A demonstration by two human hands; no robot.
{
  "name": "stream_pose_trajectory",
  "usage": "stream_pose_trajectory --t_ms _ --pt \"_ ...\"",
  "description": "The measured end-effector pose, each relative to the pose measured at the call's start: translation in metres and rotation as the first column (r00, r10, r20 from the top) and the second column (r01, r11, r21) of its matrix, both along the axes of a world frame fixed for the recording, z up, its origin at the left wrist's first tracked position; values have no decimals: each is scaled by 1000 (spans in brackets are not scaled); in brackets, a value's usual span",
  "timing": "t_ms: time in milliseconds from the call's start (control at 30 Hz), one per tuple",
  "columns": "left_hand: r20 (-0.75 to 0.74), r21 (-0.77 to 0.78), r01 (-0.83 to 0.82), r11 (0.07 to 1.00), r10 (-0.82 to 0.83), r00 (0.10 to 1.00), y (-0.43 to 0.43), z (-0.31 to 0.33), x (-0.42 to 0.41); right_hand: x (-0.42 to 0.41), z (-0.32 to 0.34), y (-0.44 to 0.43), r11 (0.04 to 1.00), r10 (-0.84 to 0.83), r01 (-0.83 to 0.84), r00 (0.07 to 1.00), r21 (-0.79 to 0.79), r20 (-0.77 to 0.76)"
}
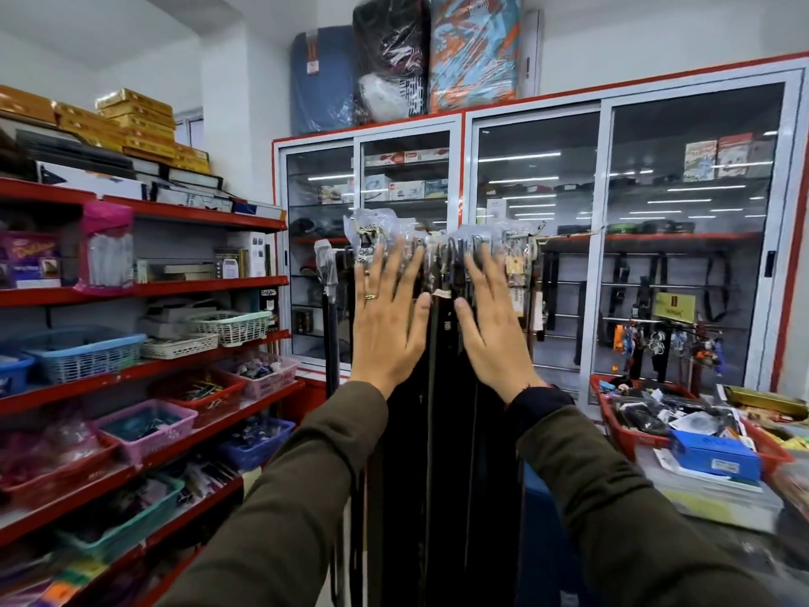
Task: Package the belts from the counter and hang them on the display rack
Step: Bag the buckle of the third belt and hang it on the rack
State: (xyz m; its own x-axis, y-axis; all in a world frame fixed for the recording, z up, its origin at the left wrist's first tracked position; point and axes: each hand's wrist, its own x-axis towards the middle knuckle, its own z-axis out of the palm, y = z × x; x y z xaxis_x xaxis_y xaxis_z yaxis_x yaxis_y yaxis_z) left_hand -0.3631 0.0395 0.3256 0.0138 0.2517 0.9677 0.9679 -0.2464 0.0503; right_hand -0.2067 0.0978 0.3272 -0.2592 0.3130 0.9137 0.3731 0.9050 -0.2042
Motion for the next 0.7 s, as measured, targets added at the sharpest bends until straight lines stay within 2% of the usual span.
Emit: stream_pose_trajectory --t_ms 100,200,433,533,700 --pt "89 18 87 996 -88 992 -12 -3 -32 -34 -1 -11 997 53 -58 992 49 112" --pt "123 -15 131 991 -128 984 -17 -6 -62 -64 -2 -15 995 29 -48 979 91 202" --pt "31 -208 44 977 -39 999 -6 -5 -98 -92 -3 0 991 -106 77 951 107 290" --pt "-26 -261 -7 965 0 1000 6 -1 -102 -93 -2 7 985 -160 134 940 105 301" --pt "-22 -288 -19 957 13 1000 19 -3 -100 -91 -1 15 986 -166 154 931 64 325"
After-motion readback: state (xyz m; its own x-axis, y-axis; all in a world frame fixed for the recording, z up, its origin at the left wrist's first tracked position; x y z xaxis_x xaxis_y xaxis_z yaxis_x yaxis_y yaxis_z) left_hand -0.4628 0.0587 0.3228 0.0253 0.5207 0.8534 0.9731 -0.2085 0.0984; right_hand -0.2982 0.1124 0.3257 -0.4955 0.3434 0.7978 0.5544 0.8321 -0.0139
